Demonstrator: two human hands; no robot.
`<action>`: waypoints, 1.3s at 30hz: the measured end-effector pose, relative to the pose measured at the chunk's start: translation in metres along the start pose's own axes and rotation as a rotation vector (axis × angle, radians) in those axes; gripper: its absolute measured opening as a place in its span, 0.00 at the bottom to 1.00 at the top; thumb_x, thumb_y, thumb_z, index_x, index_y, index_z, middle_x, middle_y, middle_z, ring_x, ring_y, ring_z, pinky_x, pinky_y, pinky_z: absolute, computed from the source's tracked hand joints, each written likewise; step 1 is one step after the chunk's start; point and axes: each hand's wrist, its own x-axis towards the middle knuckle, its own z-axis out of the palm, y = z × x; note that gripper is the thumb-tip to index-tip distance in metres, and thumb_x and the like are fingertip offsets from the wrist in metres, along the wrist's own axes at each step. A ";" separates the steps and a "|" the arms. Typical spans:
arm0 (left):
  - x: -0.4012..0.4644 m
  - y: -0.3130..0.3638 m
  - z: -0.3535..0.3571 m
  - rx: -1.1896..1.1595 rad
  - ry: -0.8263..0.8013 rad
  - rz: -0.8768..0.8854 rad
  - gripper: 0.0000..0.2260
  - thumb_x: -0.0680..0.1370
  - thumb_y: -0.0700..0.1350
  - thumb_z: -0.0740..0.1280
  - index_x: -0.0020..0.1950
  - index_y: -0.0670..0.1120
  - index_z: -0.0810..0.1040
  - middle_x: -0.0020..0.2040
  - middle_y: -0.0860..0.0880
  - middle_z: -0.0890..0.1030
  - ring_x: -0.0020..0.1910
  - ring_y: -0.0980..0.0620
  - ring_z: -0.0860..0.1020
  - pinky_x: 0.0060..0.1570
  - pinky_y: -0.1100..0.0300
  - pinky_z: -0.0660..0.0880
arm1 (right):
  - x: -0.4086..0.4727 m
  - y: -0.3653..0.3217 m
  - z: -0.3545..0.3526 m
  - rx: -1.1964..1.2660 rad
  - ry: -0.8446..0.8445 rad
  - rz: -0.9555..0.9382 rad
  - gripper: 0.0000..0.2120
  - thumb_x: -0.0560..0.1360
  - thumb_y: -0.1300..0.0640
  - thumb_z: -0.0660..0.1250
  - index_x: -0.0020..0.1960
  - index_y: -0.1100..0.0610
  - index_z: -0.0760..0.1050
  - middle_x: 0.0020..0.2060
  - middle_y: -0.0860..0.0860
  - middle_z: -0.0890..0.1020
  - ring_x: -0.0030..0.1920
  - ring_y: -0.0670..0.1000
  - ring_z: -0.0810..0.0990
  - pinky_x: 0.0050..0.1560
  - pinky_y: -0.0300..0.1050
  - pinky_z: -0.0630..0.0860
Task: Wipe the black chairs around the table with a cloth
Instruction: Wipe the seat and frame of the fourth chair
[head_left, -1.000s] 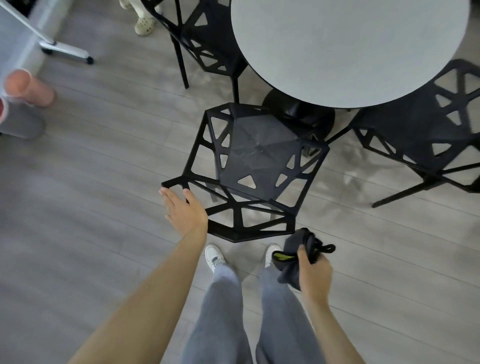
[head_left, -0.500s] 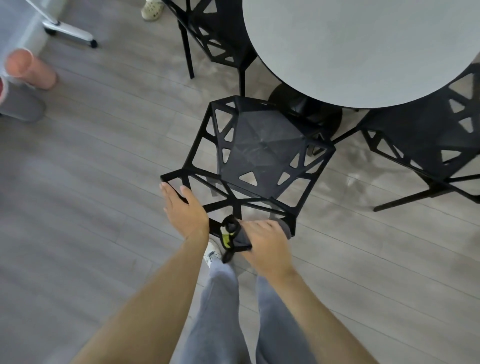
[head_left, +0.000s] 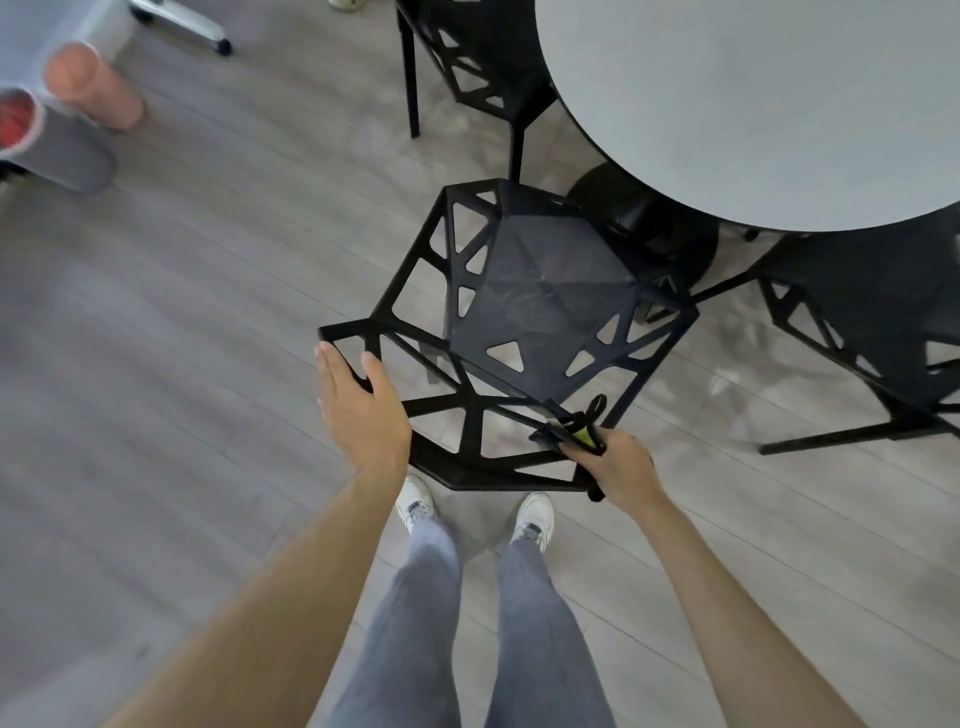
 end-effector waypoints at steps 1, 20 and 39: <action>0.000 0.000 0.000 -0.005 -0.001 0.001 0.29 0.86 0.60 0.50 0.86 0.51 0.52 0.85 0.54 0.55 0.84 0.54 0.53 0.82 0.46 0.53 | -0.010 0.000 -0.003 0.053 -0.026 -0.036 0.09 0.77 0.45 0.73 0.39 0.41 0.78 0.29 0.44 0.81 0.34 0.44 0.80 0.38 0.42 0.72; 0.000 0.001 0.001 0.005 0.010 0.013 0.28 0.87 0.59 0.50 0.86 0.51 0.52 0.85 0.54 0.55 0.83 0.54 0.53 0.82 0.45 0.53 | -0.034 -0.101 0.017 -0.206 -0.253 -0.392 0.11 0.78 0.44 0.71 0.55 0.48 0.84 0.40 0.45 0.84 0.44 0.49 0.80 0.43 0.37 0.73; -0.002 0.003 0.000 -0.014 0.011 0.002 0.28 0.87 0.59 0.50 0.86 0.51 0.52 0.85 0.55 0.55 0.83 0.55 0.53 0.82 0.45 0.54 | -0.018 -0.041 -0.007 -0.335 -0.114 -0.085 0.07 0.79 0.48 0.71 0.57 0.42 0.81 0.40 0.43 0.82 0.42 0.48 0.79 0.45 0.46 0.74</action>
